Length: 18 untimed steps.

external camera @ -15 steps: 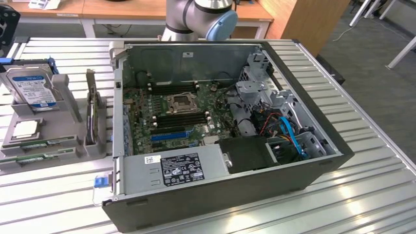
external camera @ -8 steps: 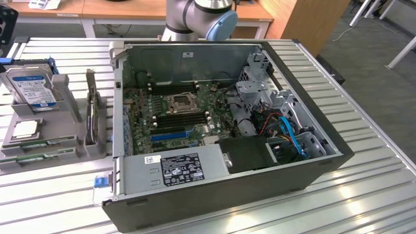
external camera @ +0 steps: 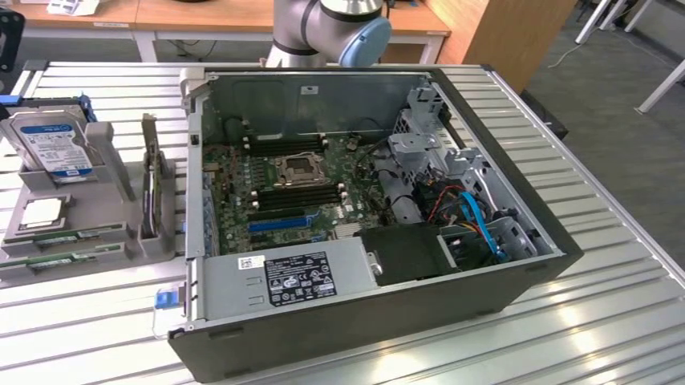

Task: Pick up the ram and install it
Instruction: 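Pick up the ram and move it above insertion slot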

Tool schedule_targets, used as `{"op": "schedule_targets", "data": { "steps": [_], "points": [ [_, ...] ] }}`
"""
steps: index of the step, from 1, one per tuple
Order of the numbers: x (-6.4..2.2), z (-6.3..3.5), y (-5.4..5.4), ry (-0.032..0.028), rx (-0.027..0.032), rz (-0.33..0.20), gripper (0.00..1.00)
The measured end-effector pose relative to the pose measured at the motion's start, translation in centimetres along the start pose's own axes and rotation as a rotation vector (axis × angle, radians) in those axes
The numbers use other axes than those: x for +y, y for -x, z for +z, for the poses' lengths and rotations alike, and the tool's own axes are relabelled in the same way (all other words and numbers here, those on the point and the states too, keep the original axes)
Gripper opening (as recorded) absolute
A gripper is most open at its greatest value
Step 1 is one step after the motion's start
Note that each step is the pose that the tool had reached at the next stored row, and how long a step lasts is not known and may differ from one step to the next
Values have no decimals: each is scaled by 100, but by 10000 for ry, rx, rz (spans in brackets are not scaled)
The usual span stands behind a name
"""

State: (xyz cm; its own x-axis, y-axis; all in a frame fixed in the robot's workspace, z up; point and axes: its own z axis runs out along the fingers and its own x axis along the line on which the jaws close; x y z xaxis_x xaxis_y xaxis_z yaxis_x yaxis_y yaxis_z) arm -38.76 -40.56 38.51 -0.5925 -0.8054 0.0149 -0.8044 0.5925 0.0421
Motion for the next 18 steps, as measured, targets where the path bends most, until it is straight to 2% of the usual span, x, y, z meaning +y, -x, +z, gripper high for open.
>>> {"op": "schedule_targets", "data": {
  "steps": [18],
  "points": [
    [1, 0, 0, -41, 115, -2734, 10]
  ]
}}
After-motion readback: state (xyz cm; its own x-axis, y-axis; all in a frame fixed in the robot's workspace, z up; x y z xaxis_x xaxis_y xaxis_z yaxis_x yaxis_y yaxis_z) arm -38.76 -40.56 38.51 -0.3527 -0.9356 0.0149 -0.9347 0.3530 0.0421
